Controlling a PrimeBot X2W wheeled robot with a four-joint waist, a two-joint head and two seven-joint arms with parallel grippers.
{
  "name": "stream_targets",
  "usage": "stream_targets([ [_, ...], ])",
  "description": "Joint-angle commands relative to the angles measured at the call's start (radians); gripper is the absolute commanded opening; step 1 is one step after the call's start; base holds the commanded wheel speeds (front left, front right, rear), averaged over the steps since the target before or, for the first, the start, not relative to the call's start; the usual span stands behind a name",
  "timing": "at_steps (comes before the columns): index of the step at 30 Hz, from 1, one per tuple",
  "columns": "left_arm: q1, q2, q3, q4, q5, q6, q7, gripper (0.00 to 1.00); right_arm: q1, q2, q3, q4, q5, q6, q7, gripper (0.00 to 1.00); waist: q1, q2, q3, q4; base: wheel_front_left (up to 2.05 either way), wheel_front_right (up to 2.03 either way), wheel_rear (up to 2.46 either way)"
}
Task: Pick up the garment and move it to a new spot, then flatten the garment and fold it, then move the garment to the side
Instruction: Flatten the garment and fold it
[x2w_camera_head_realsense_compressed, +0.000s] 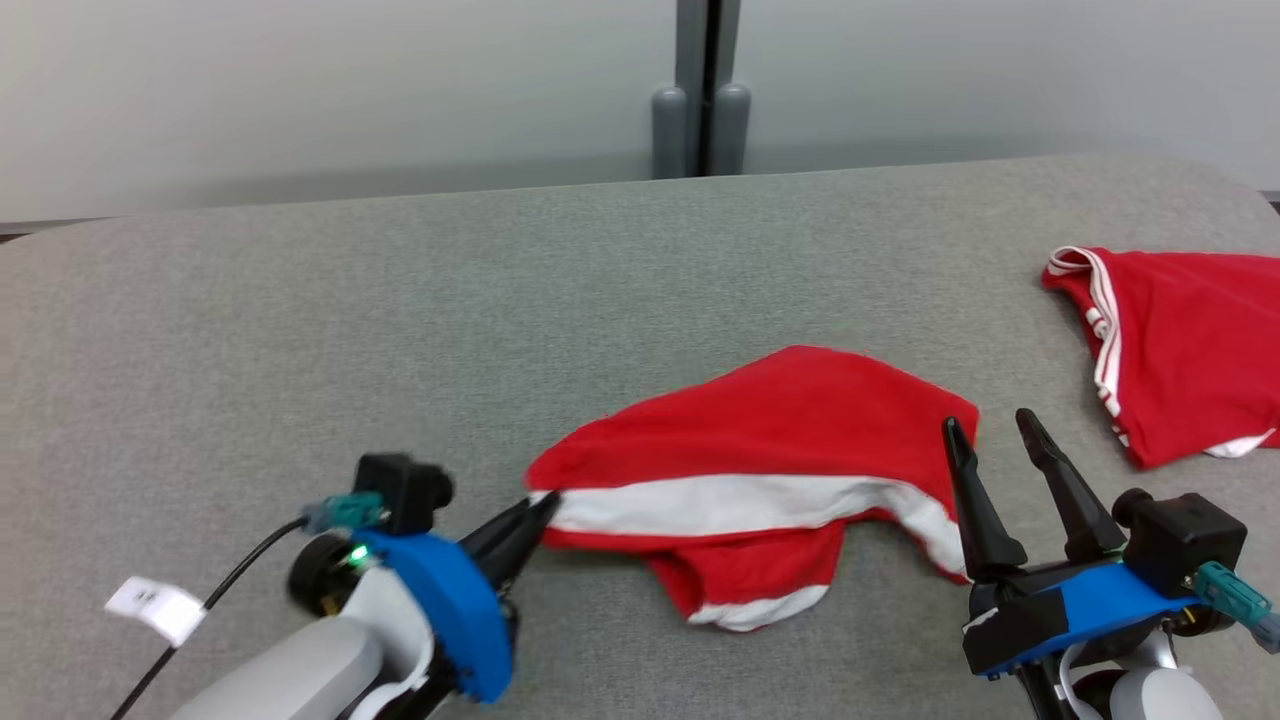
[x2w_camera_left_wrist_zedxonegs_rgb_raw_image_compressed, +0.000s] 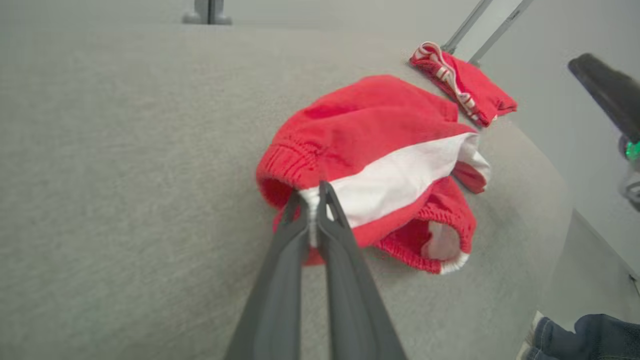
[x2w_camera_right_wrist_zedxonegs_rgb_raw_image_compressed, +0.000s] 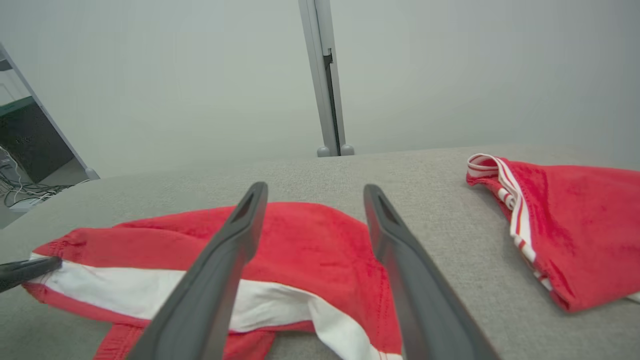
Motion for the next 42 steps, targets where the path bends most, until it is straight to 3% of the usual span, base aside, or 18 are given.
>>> stream_targets([
  [1, 0.022, 0.031, 0.0, -0.002, 0.014, 0.033, -0.002, 0.0, 0.006, 0.0, -0.001, -0.007, -0.003, 0.001, 0.002, 1.0, 0.0, 0.0, -0.001, 0.017, 0.0, 0.0, 0.0],
  [6, 0.065, 0.081, 0.005, 0.021, 0.064, 0.147, -0.053, 0.0, 0.006, 0.0, 0.0, -0.016, -0.005, 0.001, 0.011, 1.0, 0.0, 0.0, 0.002, 0.043, 0.0, 0.0, 0.0],
  [10, 0.075, 0.057, 0.028, 0.069, 0.078, 0.2, -0.116, 0.0, 0.0, 0.0, 0.004, -0.017, -0.004, 0.001, 0.015, 1.0, 0.0, 0.0, 0.001, 0.05, 0.0, 0.0, 0.0],
  [11, 0.077, 0.049, 0.032, 0.083, 0.08, 0.206, -0.129, 0.28, -0.001, 0.0, 0.005, -0.015, -0.004, 0.001, 0.016, 1.0, 0.0, 0.0, -0.001, 0.05, 0.0, 0.0, 0.0],
  [12, 0.083, 0.04, 0.033, 0.096, 0.079, 0.21, -0.138, 1.0, -0.001, 0.0, 0.006, -0.014, -0.005, 0.001, 0.017, 1.0, 0.0, 0.0, -0.004, 0.05, 0.0, 0.0, 0.0],
  [17, 0.115, 0.005, 0.066, 0.13, 0.059, 0.213, -0.194, 1.0, 0.006, 0.0, 0.0, -0.013, -0.009, 0.001, 0.018, 1.0, 0.0, 0.0, -0.025, 0.042, 0.0, 0.0, 0.0],
  [22, 0.179, -0.019, 0.178, 0.105, 0.061, 0.206, -0.229, 1.0, 0.024, 0.0, -0.017, -0.017, -0.012, 0.001, 0.026, 1.0, 0.0, 0.0, -0.051, 0.04, 0.0, 0.0, 0.0],
  [27, 0.304, -0.065, 0.448, 0.006, 0.221, 0.208, -0.23, 1.0, 0.043, 0.0, -0.033, -0.023, -0.014, 0.001, 0.033, 1.0, 0.0, 0.0, -0.075, 0.043, 0.0, 0.0, 0.0],
  [34, 0.46, -0.173, 0.766, -0.109, 0.492, 0.145, -0.23, 1.0, 0.059, 0.0, -0.046, -0.022, -0.006, 0.001, 0.041, 1.0, 0.0, 0.0, -0.092, 0.049, 0.0, 0.0, 0.0],
  [38, 0.521, -0.237, 0.885, -0.117, 0.584, 0.096, -0.23, 1.0, 0.068, 0.0, -0.049, -0.011, 0.0, 0.001, 0.038, 1.0, 0.0, 0.0, -0.104, 0.05, 0.0, 0.0, 0.0],
  [42, 0.559, -0.269, 0.94, -0.089, 0.659, 0.057, -0.23, 1.0, 0.078, 0.0, -0.051, 0.009, -0.001, 0.001, 0.038, 1.0, 0.0, 0.0, -0.118, 0.049, 0.0, 0.0, 0.0],
])
